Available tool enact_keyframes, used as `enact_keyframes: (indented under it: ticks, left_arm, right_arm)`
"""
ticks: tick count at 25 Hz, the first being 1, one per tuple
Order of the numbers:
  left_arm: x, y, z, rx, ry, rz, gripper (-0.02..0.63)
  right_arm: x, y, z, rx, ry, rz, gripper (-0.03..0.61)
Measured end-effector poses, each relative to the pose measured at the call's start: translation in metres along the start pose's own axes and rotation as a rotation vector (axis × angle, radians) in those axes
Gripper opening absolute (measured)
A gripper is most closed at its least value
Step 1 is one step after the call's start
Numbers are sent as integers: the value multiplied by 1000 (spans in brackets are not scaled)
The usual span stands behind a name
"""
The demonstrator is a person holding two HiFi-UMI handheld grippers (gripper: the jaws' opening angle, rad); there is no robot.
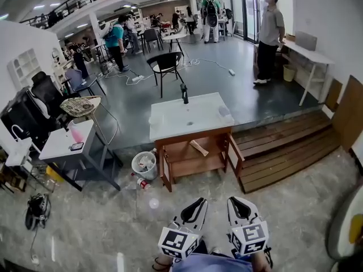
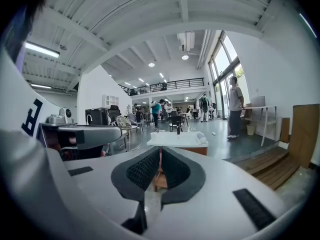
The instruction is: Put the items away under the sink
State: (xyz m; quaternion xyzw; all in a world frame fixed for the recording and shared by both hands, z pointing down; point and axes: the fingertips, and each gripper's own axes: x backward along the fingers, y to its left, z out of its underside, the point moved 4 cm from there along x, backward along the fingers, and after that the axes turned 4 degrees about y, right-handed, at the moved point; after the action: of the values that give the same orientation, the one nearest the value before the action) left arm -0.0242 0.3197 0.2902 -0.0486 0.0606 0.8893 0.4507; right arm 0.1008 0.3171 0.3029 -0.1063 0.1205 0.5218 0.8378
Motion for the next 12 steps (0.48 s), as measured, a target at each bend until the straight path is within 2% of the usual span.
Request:
enact_keyframes:
  ticks: [12]
  left_arm:
    - [-27, 6, 10, 5, 47, 3, 34]
  right_arm:
    - [-20, -18, 9, -29, 41, -10, 28]
